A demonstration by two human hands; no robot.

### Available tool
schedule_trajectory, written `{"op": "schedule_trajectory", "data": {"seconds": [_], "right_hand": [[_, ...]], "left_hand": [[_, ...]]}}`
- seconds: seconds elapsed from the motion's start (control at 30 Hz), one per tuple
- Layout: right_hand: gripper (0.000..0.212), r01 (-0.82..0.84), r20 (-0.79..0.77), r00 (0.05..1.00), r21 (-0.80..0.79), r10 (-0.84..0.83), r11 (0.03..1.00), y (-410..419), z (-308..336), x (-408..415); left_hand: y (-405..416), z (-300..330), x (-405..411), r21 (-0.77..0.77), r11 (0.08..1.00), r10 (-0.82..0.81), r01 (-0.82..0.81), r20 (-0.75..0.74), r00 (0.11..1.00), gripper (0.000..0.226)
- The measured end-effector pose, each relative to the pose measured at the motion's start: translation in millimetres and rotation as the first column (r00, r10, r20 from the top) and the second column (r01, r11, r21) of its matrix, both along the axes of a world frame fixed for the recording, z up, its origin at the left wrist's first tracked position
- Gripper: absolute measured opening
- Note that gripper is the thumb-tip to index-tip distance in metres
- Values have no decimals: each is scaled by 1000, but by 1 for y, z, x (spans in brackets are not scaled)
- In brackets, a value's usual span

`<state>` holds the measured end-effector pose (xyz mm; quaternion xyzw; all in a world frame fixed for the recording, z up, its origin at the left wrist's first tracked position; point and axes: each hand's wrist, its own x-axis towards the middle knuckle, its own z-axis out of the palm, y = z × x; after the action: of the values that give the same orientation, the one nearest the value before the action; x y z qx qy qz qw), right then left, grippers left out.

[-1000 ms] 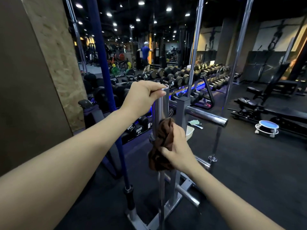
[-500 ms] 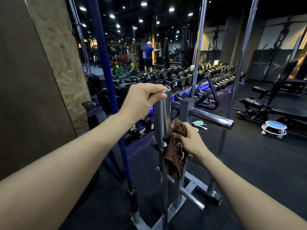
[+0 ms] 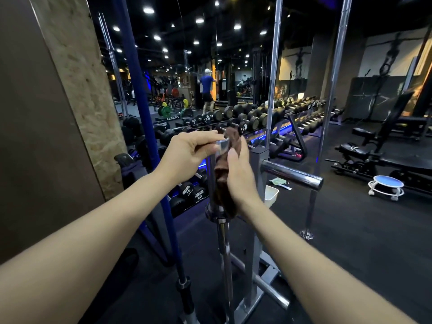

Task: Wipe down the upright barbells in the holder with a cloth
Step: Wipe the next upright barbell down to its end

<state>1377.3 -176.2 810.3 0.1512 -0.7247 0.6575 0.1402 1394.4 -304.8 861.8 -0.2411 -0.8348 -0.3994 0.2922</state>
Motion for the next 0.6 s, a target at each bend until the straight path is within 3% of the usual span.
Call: {"op": "schedule_trajectory", "data": {"seconds": [0.17, 0.27, 0.4, 0.6], "right_hand": [[50, -39, -152, 986, 155, 63, 987, 9, -52, 1], [54, -16, -143, 988, 325, 66, 946, 20, -72, -3], [52, 62, -97, 995, 515, -14, 855, 35, -83, -3], [46, 178, -189, 981, 757, -49, 629, 54, -81, 15]], "left_hand": [[-5, -1, -2, 7, 1000, -10, 9, 38, 999, 27], [-2, -1, -2, -5, 1000, 2, -2, 20, 1000, 28], [-4, -1, -1, -43, 999, 6, -6, -19, 1000, 28], [-5, -2, 0, -54, 999, -9, 9, -8, 1000, 31]]}}
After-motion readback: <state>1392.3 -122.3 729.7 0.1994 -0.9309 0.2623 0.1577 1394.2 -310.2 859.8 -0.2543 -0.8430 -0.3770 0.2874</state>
